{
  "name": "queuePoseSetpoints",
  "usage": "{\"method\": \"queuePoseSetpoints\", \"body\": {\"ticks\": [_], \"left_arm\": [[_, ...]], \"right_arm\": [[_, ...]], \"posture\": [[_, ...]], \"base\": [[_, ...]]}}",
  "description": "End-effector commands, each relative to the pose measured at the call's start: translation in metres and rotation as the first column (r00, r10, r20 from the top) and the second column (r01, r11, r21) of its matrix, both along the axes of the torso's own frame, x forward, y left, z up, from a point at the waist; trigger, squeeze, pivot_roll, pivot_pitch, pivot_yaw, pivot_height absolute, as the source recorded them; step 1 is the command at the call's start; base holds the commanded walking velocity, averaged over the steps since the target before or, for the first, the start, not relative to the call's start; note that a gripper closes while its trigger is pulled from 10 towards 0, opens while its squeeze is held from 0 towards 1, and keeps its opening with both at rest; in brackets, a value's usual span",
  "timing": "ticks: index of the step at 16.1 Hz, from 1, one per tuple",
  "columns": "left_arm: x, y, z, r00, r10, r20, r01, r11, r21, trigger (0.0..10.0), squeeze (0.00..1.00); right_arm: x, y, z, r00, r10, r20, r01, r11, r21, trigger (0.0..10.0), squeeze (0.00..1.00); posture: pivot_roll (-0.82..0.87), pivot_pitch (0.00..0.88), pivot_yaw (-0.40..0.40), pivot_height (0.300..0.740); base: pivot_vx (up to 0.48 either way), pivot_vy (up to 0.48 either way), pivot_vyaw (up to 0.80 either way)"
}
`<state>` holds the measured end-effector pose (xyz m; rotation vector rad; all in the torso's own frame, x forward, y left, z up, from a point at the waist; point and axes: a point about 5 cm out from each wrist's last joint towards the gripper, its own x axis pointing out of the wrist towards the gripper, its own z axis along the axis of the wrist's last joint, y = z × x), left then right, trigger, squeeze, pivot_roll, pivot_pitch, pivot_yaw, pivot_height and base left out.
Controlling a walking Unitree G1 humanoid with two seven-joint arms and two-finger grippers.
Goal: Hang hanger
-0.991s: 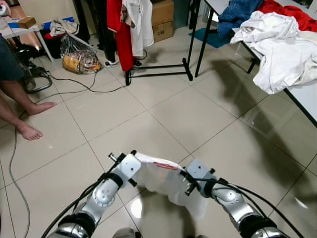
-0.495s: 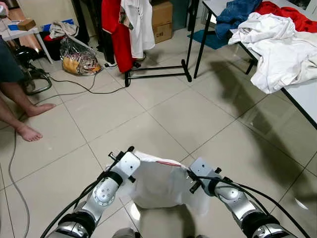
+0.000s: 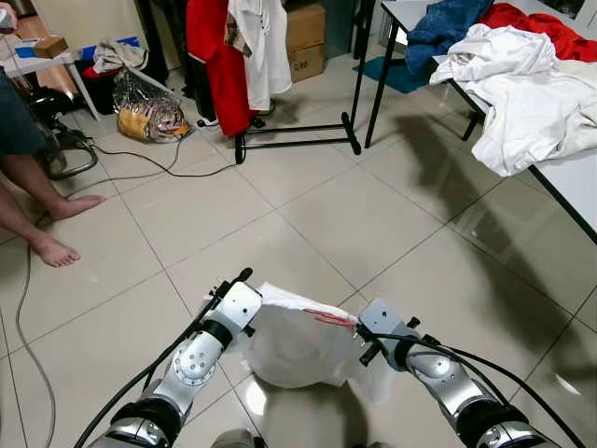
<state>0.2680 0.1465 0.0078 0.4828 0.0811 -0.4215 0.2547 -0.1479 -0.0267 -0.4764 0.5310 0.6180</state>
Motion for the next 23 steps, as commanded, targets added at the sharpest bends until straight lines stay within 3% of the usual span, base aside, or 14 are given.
{"method": "queuePoseSetpoints", "body": {"ticks": [1,23], "left_arm": [[0.0088,0.0047,0.01,0.998,0.035,0.051,-0.034,0.999,-0.013,10.0,0.09],[0.0113,0.005,0.0123,0.998,0.032,0.062,-0.032,0.999,-0.006,10.0,0.08]], "right_arm": [[0.0008,-0.0131,-0.0011,0.999,-0.044,-0.012,0.043,0.998,-0.04,10.0,0.0],[0.0045,-0.0107,0.0007,0.998,-0.065,-0.017,0.065,0.998,-0.015,10.0,0.0]], "posture": [[0.13,0.0,0.021,0.74],[0.13,0.0,0.028,0.74]], "base": [[0.0,0.0,0.0],[0.0,0.0,0.0]]}}
